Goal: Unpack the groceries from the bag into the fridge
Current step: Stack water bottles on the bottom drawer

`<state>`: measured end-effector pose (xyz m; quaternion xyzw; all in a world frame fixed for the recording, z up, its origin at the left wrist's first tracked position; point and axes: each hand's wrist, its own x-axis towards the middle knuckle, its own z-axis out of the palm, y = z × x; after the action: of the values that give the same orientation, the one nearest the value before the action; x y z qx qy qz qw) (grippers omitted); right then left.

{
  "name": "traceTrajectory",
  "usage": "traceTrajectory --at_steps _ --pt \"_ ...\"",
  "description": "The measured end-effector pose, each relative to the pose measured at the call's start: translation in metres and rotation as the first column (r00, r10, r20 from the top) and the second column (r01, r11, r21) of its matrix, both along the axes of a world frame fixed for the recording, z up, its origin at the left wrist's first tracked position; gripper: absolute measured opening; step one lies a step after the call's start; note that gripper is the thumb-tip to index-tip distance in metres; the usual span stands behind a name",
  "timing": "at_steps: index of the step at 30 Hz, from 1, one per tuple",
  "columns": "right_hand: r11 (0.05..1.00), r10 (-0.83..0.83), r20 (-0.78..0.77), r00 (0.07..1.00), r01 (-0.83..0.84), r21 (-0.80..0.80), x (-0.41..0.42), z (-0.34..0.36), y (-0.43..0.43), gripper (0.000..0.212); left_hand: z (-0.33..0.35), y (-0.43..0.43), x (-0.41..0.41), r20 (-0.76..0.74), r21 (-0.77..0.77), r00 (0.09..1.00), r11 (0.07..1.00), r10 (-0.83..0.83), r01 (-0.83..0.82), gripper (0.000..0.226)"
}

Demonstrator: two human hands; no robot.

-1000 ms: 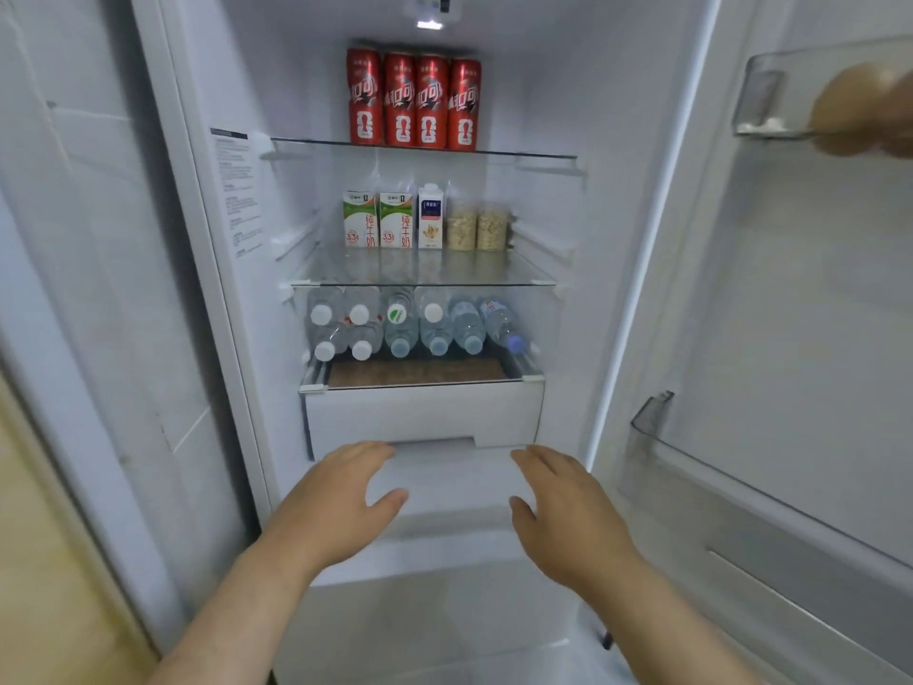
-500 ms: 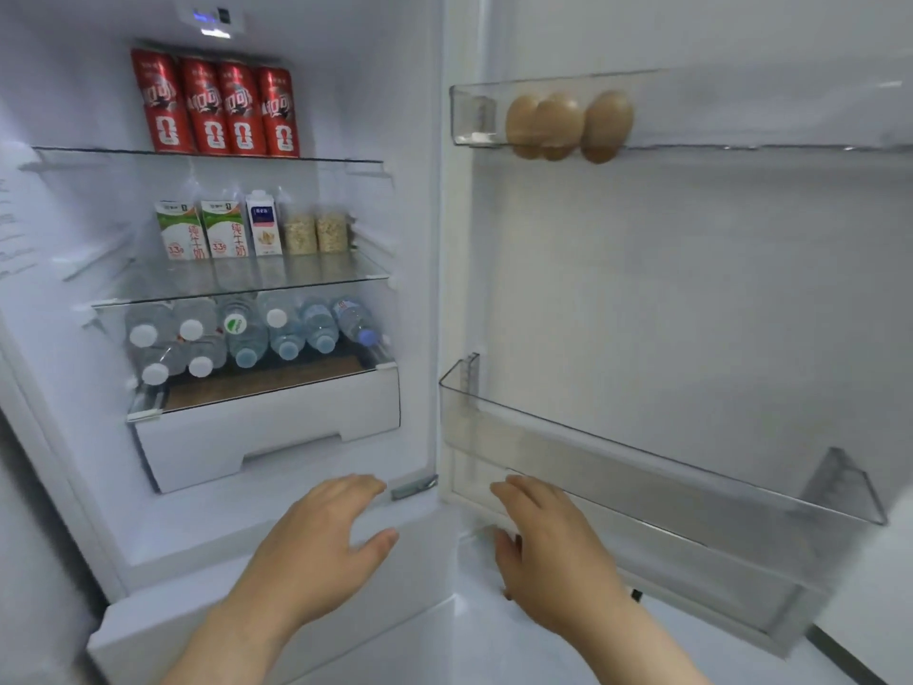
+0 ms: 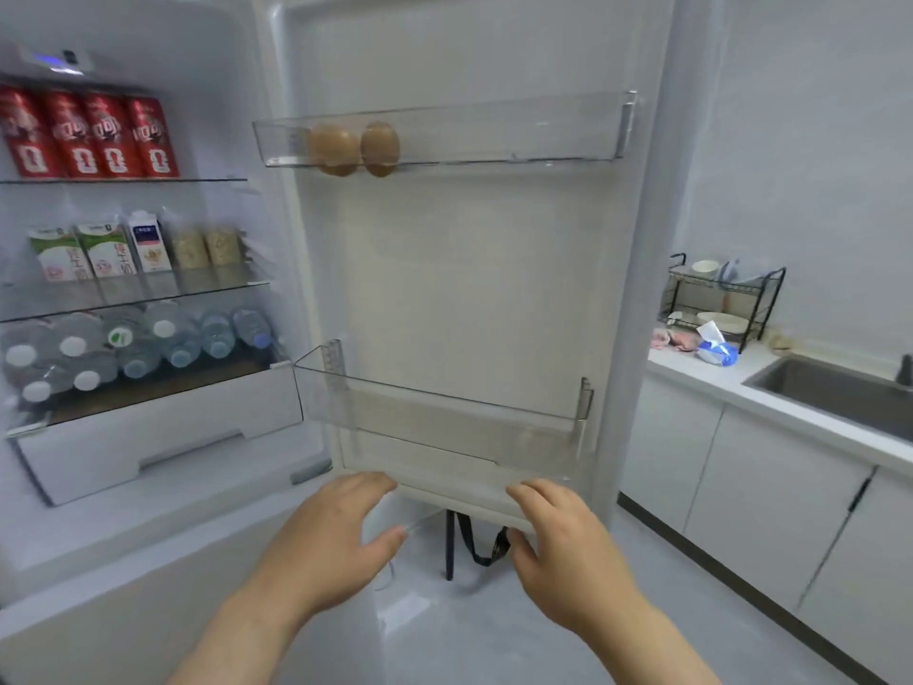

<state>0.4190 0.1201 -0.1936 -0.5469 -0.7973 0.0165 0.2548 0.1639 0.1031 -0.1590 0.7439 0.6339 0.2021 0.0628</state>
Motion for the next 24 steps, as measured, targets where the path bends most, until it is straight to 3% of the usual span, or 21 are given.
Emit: traceTrajectory --at_steps 5,14,19,24 --pt "0.999 -0.041 -0.034 0.999 0.041 -0.01 0.06 0.004 -0.036 0.041 0.002 -0.019 0.064 -0.007 0.005 0.996 0.996 -0.094 0.094 0.055" --pt "0.96 -0.274 -0.021 0.961 0.272 -0.067 0.183 0.014 -0.111 0.046 -0.003 -0.036 0.189 -0.023 0.027 0.945 0.945 -0.326 0.327 0.055" --pt "0.892 -0.448 -0.031 0.894 0.443 -0.09 0.244 0.019 -0.153 0.049 -0.002 -0.038 0.261 -0.039 0.025 0.878 0.878 -0.478 0.479 0.055" --pt "0.78 -0.62 -0.039 0.783 0.611 -0.136 0.298 0.014 -0.2 0.05 -0.001 -0.042 0.342 -0.064 0.013 0.754 0.755 -0.654 0.655 0.057"
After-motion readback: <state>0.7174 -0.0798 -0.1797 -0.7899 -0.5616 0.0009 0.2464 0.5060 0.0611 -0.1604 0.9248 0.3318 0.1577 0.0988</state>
